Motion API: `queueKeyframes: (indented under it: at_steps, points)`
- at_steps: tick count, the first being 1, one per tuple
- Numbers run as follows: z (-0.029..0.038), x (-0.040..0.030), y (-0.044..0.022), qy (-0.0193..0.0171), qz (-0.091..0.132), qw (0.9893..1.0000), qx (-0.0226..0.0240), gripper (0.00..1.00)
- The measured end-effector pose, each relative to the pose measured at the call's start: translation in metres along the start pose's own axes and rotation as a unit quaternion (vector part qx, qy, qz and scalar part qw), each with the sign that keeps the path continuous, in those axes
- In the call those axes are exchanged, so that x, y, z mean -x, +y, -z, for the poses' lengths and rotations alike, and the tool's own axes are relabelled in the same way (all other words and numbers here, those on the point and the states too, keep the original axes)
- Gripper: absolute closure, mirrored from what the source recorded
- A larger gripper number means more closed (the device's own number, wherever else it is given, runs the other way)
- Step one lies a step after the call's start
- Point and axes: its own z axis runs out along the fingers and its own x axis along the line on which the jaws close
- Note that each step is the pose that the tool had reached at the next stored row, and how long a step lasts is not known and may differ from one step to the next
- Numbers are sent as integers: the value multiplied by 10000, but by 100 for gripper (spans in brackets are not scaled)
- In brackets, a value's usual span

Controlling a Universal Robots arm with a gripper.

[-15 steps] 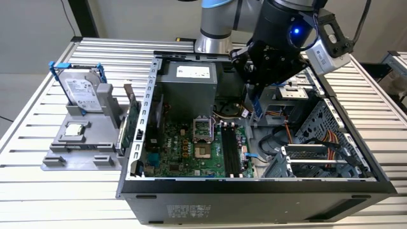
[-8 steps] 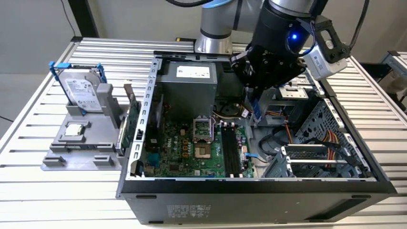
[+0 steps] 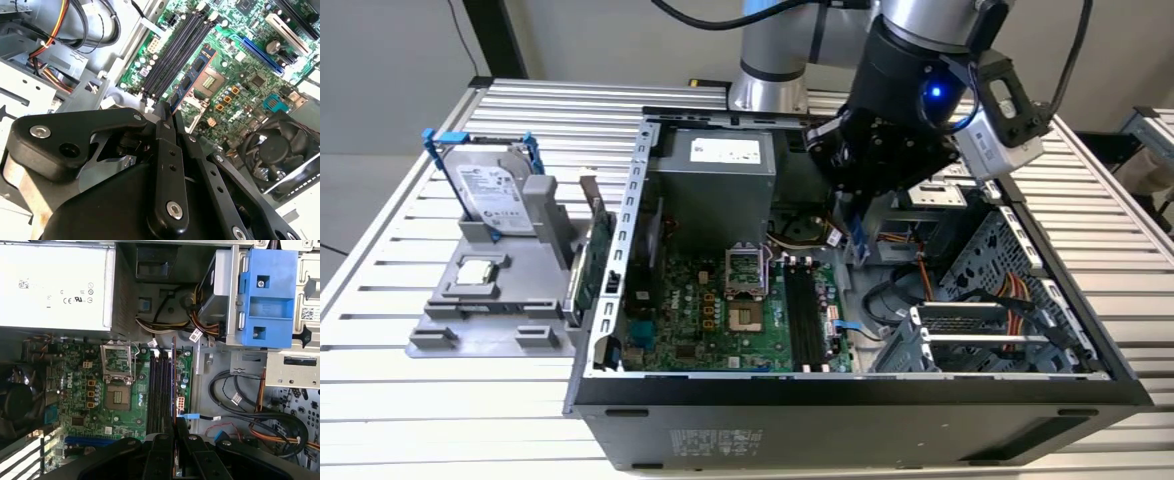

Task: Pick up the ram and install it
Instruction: 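Insert the ram into the slot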

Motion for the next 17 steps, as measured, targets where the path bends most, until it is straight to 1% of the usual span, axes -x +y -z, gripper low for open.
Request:
queueKeyframes:
  at_steps: [11, 15, 17]
  points:
    - [-175, 18, -4, -3, -12, 10000, -10, 100]
    - [-190, 18, -4, -6, -19, 10000, -11, 100]
    - [-215, 19, -5, -8, -63, 10000, -8, 100]
